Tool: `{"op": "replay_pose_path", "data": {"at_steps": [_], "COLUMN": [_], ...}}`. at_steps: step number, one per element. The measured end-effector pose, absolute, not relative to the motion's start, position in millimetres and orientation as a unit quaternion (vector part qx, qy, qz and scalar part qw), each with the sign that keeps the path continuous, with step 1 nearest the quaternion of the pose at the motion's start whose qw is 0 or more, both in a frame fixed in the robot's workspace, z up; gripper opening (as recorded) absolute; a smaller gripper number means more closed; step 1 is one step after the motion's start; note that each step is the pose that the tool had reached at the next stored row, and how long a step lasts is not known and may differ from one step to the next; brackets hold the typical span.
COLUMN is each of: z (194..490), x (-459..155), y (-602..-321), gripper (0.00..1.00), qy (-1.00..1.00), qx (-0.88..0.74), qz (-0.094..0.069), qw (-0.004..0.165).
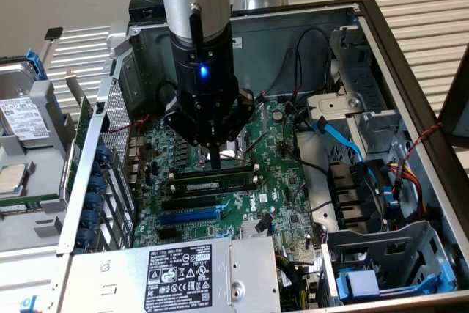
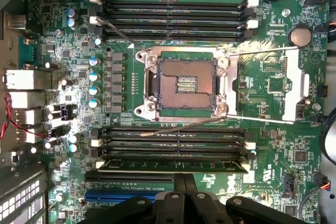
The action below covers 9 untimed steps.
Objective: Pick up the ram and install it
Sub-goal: 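Press down the ram until it locks into place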
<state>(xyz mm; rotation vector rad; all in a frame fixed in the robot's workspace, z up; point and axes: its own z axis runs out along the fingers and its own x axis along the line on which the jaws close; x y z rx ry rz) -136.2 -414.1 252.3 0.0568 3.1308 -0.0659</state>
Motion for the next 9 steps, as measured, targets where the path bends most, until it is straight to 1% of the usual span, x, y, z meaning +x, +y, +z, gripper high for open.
{"op": "replay_pose_path", "data": {"at_steps": [9], "z": [252.3], "x": [-136.2], "y": [-414.1], "gripper": [0.11], "qy": [0.999], "qx": [0.033], "qz": [-0.021], "qw": [0.004]}}
